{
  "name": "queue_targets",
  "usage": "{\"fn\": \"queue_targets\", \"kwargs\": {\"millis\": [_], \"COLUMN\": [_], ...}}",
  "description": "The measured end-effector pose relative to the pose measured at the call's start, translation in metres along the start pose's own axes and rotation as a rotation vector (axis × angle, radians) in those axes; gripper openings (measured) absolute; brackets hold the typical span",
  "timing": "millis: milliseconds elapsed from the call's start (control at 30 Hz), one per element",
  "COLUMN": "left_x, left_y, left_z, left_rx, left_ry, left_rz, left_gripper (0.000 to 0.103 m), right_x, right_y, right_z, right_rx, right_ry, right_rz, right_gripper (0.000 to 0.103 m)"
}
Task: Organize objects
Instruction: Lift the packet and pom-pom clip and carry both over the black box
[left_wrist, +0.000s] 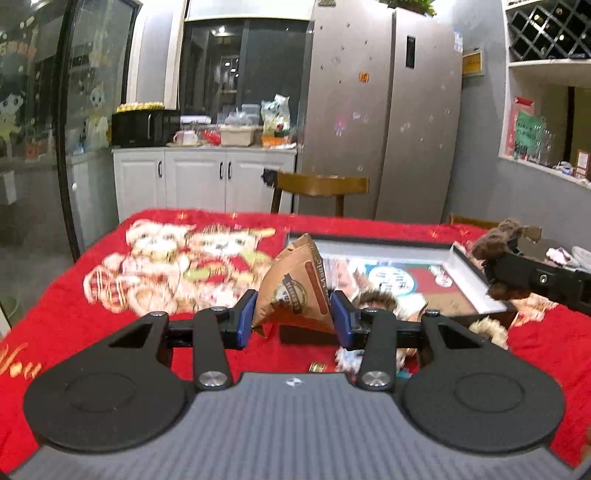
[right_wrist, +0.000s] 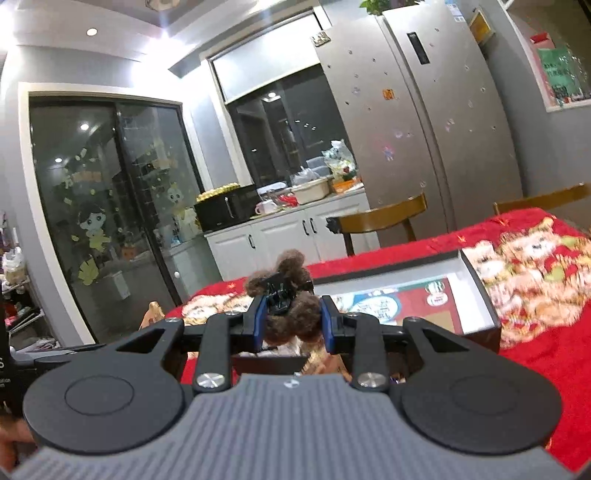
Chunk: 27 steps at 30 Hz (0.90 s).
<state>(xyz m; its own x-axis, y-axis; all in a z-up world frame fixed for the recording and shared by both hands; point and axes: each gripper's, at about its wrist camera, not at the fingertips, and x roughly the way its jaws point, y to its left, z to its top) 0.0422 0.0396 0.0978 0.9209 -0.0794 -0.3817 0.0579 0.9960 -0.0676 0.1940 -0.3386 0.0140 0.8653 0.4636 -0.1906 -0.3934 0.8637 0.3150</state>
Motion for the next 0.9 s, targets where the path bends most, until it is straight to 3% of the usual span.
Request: {"fn": "queue_targets", "kwargs": {"millis": [300, 467, 700, 900], "left_x": [-0.003, 0.013, 0.058, 0.111], "left_y": [-0.018, -0.038, -0.074, -0.1], "left_z": [0.047, 0.07, 0.1, 0.102], "left_rx": [0.033, 0.034, 0.037, -0.007], "left_ry": [-0.059, -0.053, 0.023, 0.103], "left_rz": [-0.038, -0.076, -0.168, -0.231], "left_gripper": [0.049, 0.049, 0.049, 0.049], "right_x": [0.001, 0.012, 0.041, 0.064], "right_y": [0.015, 0.004, -0.032, -0.069], "right_z": [0.04, 0.065, 0.086, 0.084], "right_rx": [-0.085, -0.062, 0.003, 0.039], "right_ry": [-0.032, -0.018, 0.077, 0.133], "right_rz": [-0.026, -0.059, -0.093, -0.149], "right_gripper": [0.033, 0.033, 0.033, 0.033]}}
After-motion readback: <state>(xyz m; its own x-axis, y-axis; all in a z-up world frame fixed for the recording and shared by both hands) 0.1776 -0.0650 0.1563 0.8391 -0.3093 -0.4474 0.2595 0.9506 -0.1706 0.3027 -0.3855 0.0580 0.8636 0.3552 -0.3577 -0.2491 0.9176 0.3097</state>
